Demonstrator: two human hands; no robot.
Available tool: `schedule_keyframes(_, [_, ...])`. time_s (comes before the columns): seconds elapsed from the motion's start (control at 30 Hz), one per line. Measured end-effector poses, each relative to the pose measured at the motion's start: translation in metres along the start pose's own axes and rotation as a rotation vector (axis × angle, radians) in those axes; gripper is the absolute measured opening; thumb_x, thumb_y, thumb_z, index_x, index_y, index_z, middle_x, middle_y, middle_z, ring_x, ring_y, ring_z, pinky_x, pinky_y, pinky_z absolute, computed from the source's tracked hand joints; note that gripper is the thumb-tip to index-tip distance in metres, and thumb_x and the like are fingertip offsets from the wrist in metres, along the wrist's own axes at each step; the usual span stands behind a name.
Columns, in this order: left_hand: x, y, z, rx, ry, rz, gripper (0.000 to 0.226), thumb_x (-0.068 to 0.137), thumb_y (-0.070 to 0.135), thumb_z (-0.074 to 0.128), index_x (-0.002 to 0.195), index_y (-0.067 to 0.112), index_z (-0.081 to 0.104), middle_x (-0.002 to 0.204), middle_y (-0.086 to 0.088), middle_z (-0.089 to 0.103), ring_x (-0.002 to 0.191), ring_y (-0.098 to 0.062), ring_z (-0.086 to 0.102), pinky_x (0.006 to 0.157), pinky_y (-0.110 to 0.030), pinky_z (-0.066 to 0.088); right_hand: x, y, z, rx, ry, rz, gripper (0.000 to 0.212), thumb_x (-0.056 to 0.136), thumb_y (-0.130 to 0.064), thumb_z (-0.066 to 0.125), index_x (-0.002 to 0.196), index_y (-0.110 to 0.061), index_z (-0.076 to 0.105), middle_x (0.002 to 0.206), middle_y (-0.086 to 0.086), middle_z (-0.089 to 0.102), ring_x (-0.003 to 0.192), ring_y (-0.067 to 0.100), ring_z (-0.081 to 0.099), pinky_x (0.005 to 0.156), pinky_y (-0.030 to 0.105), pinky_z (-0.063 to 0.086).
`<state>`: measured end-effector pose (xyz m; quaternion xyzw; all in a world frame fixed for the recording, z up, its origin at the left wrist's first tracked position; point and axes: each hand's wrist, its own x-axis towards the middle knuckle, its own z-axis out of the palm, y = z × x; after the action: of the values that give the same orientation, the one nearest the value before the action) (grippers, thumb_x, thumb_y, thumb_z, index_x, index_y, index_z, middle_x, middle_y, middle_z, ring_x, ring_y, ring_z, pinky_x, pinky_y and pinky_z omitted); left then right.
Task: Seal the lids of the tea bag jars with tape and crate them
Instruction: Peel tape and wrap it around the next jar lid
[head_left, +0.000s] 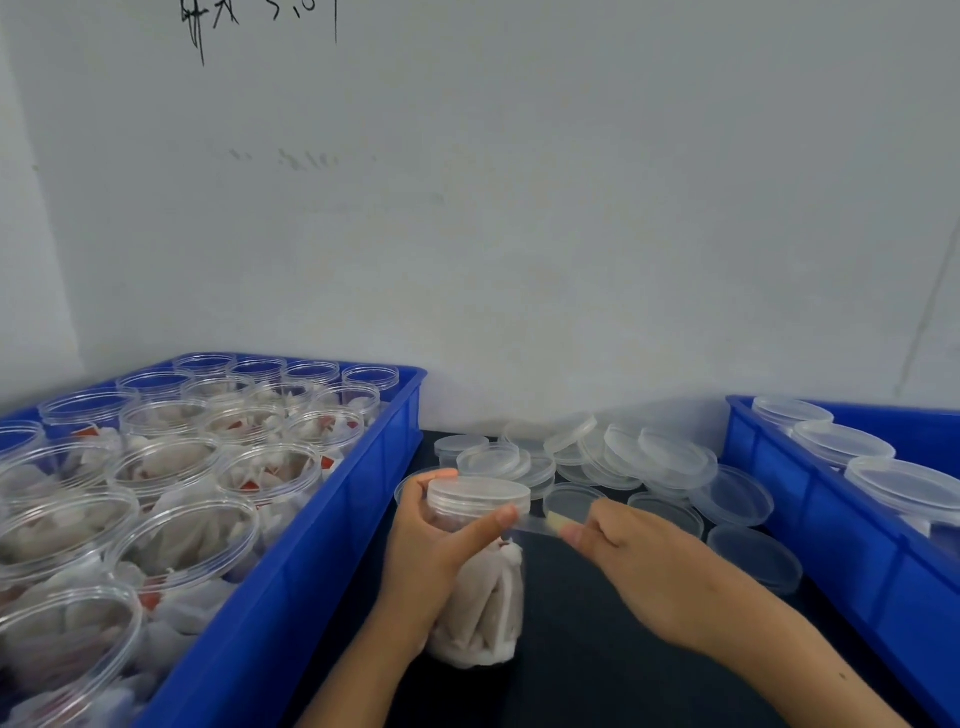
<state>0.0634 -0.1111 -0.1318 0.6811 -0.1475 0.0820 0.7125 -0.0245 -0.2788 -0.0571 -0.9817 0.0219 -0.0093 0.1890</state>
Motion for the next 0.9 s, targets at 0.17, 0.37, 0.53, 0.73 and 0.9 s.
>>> schedule_keyframes(0.17, [-0.001, 0.000, -0.001, -0.029, -0.051, -0.010, 0.079, 0.047, 0.050, 0.086, 0.116, 0.027, 0.055, 0.113, 0.004, 0.064, 0.091, 0.003, 0.064, 0.068, -0.008, 0.049, 0.013, 0.003, 0.008, 0.021, 0.015, 0.039, 0.039, 0.102, -0.049, 0.026, 0.076, -0.022, 0.035, 0.076, -0.008, 0.042, 0.066, 0.009, 0.038, 0.066, 0.029, 0.034])
schedule_keyframes(0.37, [0.002, -0.002, -0.003, -0.094, -0.135, -0.072, 0.074, 0.053, 0.043, 0.088, 0.118, 0.022, 0.059, 0.111, 0.002, 0.069, 0.095, -0.006, 0.068, 0.081, -0.027, 0.057, 0.022, 0.005, 0.016, 0.042, 0.094, 0.011, 0.036, 0.102, -0.048, 0.030, 0.076, -0.023, 0.033, 0.072, -0.008, 0.043, 0.062, 0.008, 0.037, 0.055, 0.024, 0.031])
schedule_keyframes(0.53, [0.004, -0.003, -0.006, -0.105, -0.180, -0.078, 0.084, 0.046, 0.051, 0.081, 0.121, 0.022, 0.058, 0.108, 0.008, 0.071, 0.100, -0.008, 0.067, 0.085, -0.029, 0.056, 0.023, 0.004, 0.021, 0.056, 0.105, -0.002, 0.037, 0.101, -0.050, 0.028, 0.076, -0.022, 0.033, 0.072, -0.008, 0.043, 0.062, 0.008, 0.038, 0.055, 0.024, 0.031])
schedule_keyframes(0.73, [0.002, -0.003, -0.006, -0.127, -0.152, -0.097, 0.094, 0.041, 0.049, 0.083, 0.122, 0.016, 0.048, 0.113, 0.000, 0.065, 0.098, -0.009, 0.068, 0.093, -0.039, 0.054, 0.023, 0.002, 0.025, 0.030, 0.117, 0.010, 0.036, 0.101, -0.050, 0.025, 0.079, -0.022, 0.031, 0.073, -0.007, 0.044, 0.067, 0.014, 0.043, 0.064, 0.033, 0.038])
schedule_keyframes(0.9, [0.001, -0.001, -0.007, -0.103, -0.174, -0.094, 0.095, 0.044, 0.048, 0.085, 0.122, 0.016, 0.042, 0.115, 0.000, 0.063, 0.096, -0.006, 0.068, 0.085, -0.030, 0.056, 0.025, 0.001, 0.031, 0.046, 0.122, 0.031, 0.037, 0.101, -0.051, 0.025, 0.078, -0.022, 0.029, 0.072, -0.007, 0.046, 0.061, 0.009, 0.041, 0.053, 0.027, 0.032])
